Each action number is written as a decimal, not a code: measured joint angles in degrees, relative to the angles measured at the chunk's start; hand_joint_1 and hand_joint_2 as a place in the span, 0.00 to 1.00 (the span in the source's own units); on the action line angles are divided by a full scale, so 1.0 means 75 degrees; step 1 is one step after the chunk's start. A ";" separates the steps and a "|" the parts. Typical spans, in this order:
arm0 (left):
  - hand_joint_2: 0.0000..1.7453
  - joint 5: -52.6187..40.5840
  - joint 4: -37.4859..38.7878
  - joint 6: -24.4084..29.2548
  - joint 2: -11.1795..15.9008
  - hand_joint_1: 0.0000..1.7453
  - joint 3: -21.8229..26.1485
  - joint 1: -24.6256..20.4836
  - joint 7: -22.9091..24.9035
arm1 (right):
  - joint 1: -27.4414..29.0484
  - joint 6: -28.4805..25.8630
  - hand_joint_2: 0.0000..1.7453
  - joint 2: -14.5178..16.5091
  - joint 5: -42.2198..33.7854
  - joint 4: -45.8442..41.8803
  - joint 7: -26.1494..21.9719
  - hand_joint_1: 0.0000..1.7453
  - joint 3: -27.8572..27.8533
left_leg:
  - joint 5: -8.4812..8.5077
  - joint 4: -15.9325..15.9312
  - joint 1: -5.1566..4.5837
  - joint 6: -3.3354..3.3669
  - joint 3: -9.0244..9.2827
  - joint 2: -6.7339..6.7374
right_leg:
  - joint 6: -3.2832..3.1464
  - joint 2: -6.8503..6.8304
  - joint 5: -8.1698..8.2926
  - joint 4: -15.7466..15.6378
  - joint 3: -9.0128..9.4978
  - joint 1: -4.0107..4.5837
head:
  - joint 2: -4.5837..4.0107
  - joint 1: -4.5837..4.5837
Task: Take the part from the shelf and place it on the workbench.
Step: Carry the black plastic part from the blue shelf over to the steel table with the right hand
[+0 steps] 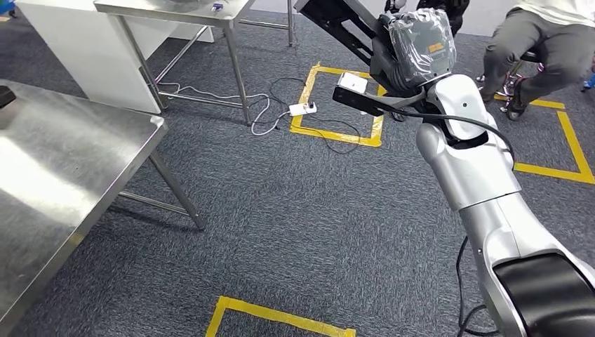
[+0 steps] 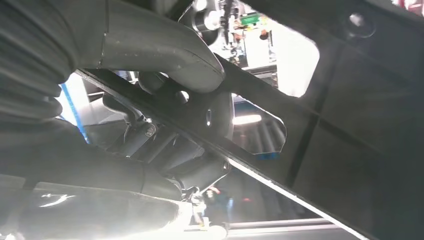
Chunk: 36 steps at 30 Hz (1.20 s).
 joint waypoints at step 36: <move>1.00 -0.0262 0.0004 -0.0342 -0.0482 0.00 0.0150 0.0102 0.1495 | -0.0205 -0.0426 1.00 0.0167 -0.0114 0.0581 -0.0074 0.98 0.0101 | 0.0265 -0.0783 -0.0076 0.0147 0.0303 -0.0038 | 0.0171 -0.0143 -0.0083 0.0029 -0.0017 -0.0014 | 0.0000 0.0030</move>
